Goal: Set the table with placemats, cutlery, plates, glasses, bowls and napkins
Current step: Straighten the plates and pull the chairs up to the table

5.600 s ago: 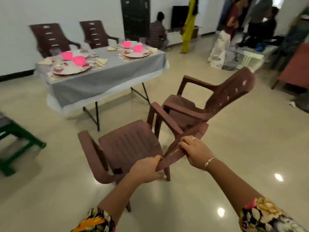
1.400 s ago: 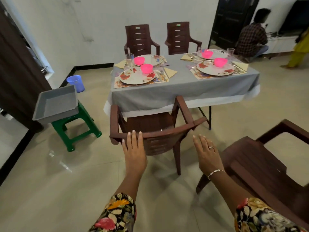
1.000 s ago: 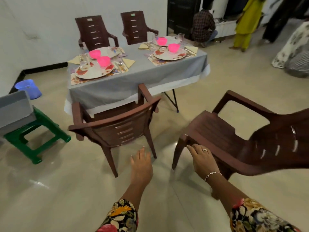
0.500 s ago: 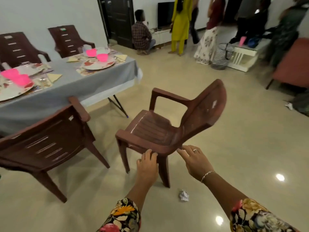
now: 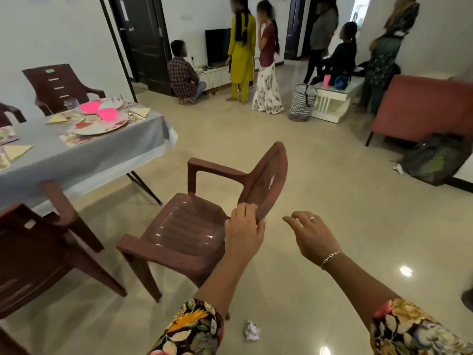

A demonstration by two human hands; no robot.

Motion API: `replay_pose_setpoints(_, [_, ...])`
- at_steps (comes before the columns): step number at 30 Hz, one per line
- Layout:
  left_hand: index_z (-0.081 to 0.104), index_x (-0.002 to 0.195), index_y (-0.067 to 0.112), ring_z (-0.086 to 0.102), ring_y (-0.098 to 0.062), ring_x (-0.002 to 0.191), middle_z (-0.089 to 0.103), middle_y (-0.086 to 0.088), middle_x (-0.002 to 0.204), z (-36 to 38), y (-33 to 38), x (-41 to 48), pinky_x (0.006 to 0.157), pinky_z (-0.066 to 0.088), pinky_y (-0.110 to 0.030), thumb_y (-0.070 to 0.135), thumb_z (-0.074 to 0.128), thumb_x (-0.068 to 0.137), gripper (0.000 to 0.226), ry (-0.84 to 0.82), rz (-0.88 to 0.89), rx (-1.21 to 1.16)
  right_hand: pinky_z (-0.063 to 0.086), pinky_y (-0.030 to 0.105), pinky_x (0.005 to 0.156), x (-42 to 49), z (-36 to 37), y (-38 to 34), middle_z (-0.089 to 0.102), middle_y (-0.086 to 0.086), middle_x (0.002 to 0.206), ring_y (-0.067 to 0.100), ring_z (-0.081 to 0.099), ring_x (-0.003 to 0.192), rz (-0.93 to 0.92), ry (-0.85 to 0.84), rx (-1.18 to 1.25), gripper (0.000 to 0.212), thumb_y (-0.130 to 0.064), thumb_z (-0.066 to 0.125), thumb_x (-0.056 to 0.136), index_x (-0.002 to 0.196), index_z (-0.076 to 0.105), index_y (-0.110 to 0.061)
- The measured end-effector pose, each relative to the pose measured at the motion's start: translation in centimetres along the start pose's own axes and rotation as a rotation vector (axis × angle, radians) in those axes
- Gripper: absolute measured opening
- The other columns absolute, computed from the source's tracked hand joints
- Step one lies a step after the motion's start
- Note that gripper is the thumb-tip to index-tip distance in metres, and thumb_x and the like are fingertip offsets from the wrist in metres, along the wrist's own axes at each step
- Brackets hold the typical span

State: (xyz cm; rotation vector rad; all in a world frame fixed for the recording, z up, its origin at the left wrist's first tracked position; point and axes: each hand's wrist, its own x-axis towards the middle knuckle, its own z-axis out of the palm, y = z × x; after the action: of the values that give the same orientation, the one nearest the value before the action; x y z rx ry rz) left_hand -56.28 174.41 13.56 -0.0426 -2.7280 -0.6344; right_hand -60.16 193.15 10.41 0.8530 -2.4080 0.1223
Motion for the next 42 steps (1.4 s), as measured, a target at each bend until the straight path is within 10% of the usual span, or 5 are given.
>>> replay_pose_setpoints(6, [0.040,0.132,0.014,0.044,-0.021,0.117,0.047,-0.005,0.128,3.2,2.9,7.4,0.093,0.043,-0.035,0.048,0.042,0.094,0.051,-0.158,-0.110,0.082,0.051,0.030,0.063,4.9,3.6,7.1,0.062,0.006,0.088,0.028,0.062,0.075,-0.071,-0.034,0.012,0.069,0.009,0.073,0.046,0.105,0.049,-0.015])
replay_pose_setpoints(14, [0.034,0.133,0.014,0.039,-0.026,0.124,0.042,-0.008,0.134,7.1,4.1,14.2,0.097,0.038,-0.043,0.052,0.046,0.091,0.058,-0.415,-0.220,0.183,0.051,0.030,0.060,13.4,9.0,14.7,0.063,0.009,0.089,0.030,0.061,0.073,-0.190,-0.044,0.087,0.062,0.014,0.070,0.046,0.099,0.054,-0.014])
replay_pose_setpoints(30, [0.043,0.126,0.013,0.056,-0.029,0.104,0.056,-0.009,0.118,8.6,5.0,15.4,0.081,0.045,-0.039,0.028,0.044,0.091,0.038,-0.423,-0.423,0.311,0.053,0.029,0.061,24.3,17.0,21.3,0.065,-0.006,0.076,0.018,0.064,0.066,-0.961,-0.267,0.253,0.026,-0.026,0.070,0.054,0.079,0.067,-0.023])
replay_pose_setpoints(37, [0.043,0.124,0.013,0.062,-0.031,0.096,0.063,-0.010,0.107,10.3,7.6,14.8,0.067,0.039,-0.037,0.006,0.040,0.092,0.033,-0.332,-0.671,0.489,0.049,0.025,0.046,23.9,17.3,20.6,0.061,-0.009,0.050,0.015,0.059,0.045,-0.924,-0.285,0.275,0.041,-0.007,0.080,0.028,0.061,0.067,-0.027])
replay_pose_setpoints(42, [0.043,0.128,0.014,0.062,-0.031,0.097,0.064,-0.009,0.108,11.3,8.6,14.0,0.072,0.045,-0.038,0.006,0.040,0.093,0.036,-0.353,-0.658,0.546,0.048,0.024,0.046,21.7,17.3,21.6,0.059,-0.006,0.048,0.018,0.058,0.043,-0.893,-0.214,0.373,0.015,-0.011,0.064,0.047,0.057,0.065,-0.023])
